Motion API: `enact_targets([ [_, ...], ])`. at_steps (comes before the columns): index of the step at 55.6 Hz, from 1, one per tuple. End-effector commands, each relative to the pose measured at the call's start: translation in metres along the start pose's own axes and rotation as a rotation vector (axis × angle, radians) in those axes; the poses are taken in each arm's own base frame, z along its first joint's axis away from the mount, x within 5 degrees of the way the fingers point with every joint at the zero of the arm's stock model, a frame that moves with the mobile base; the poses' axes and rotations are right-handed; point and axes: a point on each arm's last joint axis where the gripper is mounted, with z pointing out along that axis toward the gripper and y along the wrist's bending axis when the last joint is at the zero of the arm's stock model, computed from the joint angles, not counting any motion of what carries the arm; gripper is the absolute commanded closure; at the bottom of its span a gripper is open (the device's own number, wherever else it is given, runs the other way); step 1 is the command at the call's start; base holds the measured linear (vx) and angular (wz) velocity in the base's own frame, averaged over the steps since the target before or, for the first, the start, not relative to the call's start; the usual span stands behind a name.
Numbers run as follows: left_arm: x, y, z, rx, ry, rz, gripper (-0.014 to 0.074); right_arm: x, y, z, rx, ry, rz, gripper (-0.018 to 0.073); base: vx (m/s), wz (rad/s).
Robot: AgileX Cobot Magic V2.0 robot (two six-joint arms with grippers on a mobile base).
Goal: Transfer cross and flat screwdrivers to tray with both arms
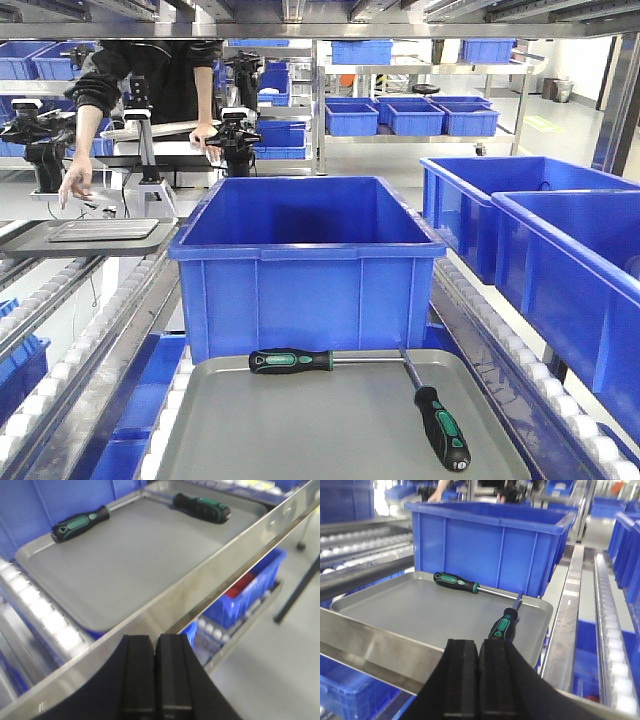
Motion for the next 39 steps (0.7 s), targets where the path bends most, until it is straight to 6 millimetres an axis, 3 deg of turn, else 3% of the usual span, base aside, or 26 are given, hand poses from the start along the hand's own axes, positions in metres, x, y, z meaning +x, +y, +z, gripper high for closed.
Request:
enact_targets([
  [1,-0.001,-0.003,-0.018,-0.021,-0.160,-0.024,0.0595,-0.004,-0.001,-0.008,0.046,-0.112,0.017,0.0567,0.00,0.00],
  [13,0.016,-0.012,-0.039,0.009,-0.186,0.001,0.0594,0.005,0.002,-0.010,0.026,-0.094,0.016,0.0567,0.00,0.00],
  [32,0.017,-0.012,-0.041,0.009,-0.179,0.014,0.0594,0.006,0.002,-0.010,0.023,-0.090,0.015,0.0567,0.00,0.00],
  [39,0.018,0.001,-0.038,-0.153,-0.255,0.144,0.0594,0.006,0.002,-0.010,0.022,-0.088,0.015,0.0567,0.00,0.00],
])
